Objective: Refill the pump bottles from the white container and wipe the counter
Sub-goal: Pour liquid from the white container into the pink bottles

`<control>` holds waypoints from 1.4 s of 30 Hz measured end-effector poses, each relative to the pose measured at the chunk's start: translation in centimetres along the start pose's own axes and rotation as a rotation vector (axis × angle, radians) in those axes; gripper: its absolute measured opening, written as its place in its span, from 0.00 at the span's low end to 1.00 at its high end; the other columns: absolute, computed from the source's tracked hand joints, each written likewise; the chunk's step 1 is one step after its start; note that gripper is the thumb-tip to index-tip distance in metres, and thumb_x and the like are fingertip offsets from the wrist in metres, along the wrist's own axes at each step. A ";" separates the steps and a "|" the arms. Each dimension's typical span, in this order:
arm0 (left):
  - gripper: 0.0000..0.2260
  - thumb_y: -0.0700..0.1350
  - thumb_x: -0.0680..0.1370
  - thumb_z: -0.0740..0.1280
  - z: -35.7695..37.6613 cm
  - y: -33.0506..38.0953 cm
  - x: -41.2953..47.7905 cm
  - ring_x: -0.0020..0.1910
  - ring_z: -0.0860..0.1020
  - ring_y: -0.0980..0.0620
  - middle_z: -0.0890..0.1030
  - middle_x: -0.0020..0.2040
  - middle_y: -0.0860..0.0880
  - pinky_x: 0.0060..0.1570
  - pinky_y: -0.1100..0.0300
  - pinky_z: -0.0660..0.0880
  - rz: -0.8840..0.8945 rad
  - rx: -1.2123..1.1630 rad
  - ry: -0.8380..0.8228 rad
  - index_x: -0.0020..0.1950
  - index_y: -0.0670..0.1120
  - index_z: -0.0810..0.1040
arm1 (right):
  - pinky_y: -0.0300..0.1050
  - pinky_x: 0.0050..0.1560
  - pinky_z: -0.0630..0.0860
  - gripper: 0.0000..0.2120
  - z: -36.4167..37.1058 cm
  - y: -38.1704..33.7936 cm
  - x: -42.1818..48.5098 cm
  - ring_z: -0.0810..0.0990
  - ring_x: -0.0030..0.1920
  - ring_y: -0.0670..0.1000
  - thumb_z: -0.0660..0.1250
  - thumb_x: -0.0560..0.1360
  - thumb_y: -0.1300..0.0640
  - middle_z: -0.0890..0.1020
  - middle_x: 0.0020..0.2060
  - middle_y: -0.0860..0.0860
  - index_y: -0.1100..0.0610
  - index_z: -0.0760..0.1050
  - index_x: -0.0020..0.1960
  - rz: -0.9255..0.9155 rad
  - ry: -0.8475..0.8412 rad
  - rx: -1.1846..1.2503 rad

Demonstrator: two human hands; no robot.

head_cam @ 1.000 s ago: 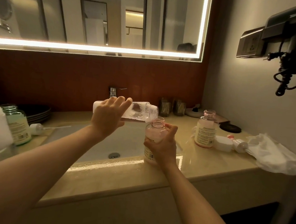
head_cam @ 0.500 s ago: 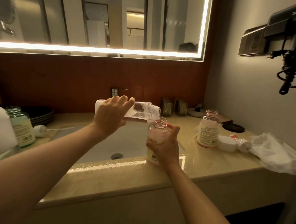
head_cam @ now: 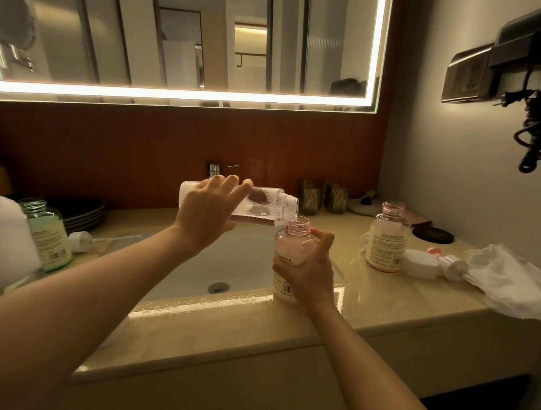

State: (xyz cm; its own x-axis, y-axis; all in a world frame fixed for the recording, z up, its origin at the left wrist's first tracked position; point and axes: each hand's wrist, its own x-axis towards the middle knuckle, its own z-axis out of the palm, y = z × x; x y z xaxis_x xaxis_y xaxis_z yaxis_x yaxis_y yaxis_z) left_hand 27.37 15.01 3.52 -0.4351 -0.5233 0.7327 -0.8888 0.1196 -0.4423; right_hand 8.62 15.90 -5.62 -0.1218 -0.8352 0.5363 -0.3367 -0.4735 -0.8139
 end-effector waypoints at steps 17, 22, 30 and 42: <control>0.39 0.53 0.53 0.82 -0.1 -0.2 0.1 0.41 0.80 0.48 0.79 0.46 0.47 0.31 0.58 0.76 0.012 0.041 0.002 0.58 0.47 0.68 | 0.50 0.53 0.77 0.38 -0.1 -0.1 -0.1 0.73 0.60 0.53 0.77 0.63 0.58 0.69 0.63 0.53 0.51 0.55 0.62 0.010 -0.006 -0.019; 0.39 0.54 0.53 0.82 -0.1 -0.2 0.1 0.40 0.80 0.49 0.79 0.46 0.48 0.31 0.59 0.76 0.014 0.060 -0.001 0.58 0.47 0.69 | 0.50 0.53 0.77 0.38 -0.2 -0.1 -0.1 0.73 0.60 0.54 0.77 0.63 0.58 0.70 0.63 0.53 0.51 0.55 0.62 0.025 -0.012 -0.018; 0.39 0.55 0.53 0.81 -0.2 -0.2 0.3 0.40 0.79 0.50 0.79 0.46 0.48 0.32 0.59 0.75 0.028 0.088 0.009 0.58 0.48 0.68 | 0.50 0.54 0.77 0.38 -0.2 -0.2 -0.2 0.72 0.61 0.54 0.77 0.63 0.58 0.69 0.64 0.54 0.52 0.55 0.63 0.020 -0.014 -0.025; 0.39 0.54 0.54 0.82 0.0 -0.4 0.3 0.41 0.79 0.49 0.79 0.47 0.47 0.33 0.58 0.77 0.024 0.081 -0.010 0.59 0.47 0.68 | 0.48 0.53 0.76 0.38 -0.3 -0.3 -0.2 0.72 0.61 0.53 0.77 0.64 0.57 0.69 0.64 0.53 0.52 0.54 0.63 0.016 -0.020 -0.039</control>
State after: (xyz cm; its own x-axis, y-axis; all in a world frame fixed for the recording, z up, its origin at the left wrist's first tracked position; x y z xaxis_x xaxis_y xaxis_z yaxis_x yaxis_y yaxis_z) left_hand 27.57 14.80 3.89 -0.4541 -0.5299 0.7162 -0.8636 0.0641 -0.5001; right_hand 8.49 16.32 -5.46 -0.1093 -0.8481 0.5184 -0.3706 -0.4491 -0.8130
